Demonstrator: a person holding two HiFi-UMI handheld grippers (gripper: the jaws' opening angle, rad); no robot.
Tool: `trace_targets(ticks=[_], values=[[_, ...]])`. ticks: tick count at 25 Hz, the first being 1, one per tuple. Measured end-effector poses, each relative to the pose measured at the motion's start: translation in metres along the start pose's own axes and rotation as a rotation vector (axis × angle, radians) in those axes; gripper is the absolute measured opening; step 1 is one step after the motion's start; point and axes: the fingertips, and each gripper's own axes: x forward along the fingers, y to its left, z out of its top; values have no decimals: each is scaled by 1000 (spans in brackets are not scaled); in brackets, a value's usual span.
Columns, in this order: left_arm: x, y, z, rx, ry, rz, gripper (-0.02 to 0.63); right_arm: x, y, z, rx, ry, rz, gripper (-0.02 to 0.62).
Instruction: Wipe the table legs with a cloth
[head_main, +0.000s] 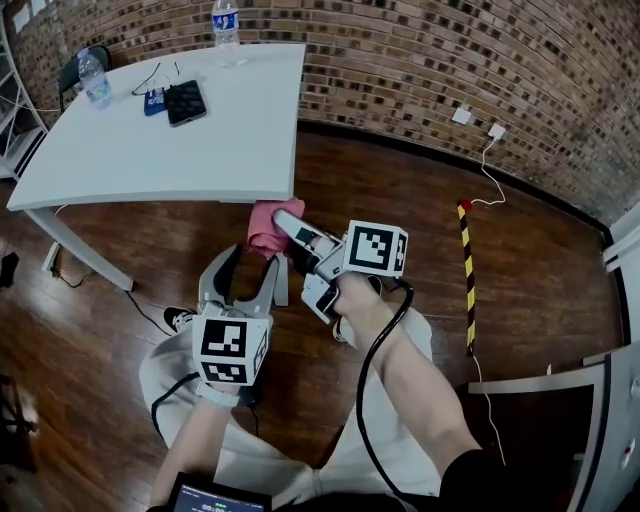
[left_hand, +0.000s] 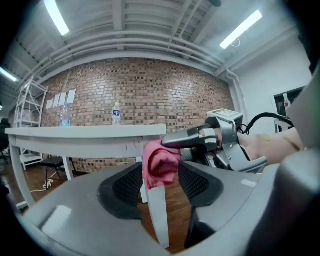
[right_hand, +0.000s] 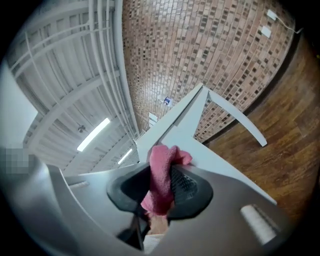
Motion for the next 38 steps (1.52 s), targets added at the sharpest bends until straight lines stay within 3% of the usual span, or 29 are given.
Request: trace_targets(ticks=[2, 6, 10, 14, 17, 23, 29, 38], values=[[-5, 5, 12, 3, -31, -8, 199, 2, 1, -7, -82, 54, -6, 93], [5, 17, 17, -83, -11, -107, 199, 11, 17, -13, -244, 120, 48, 94], [27, 20, 17, -46, 6, -159, 196, 14, 21, 1, -244, 48, 56, 94], [44, 25, 18, 75, 13, -101, 175, 16, 18, 7, -179, -8, 79, 100], [51, 31, 20, 146, 9, -43, 161, 14, 16, 9, -205, -1, 50, 107], [57, 36, 19, 201, -9, 18, 160, -8, 7, 6, -348, 42, -97, 110], [50, 45, 24, 259, -34, 74, 126, 13, 10, 2, -349, 63, -112, 103], [34, 96, 22, 282, -46, 116, 95, 63, 21, -18, -346, -7, -119, 91]])
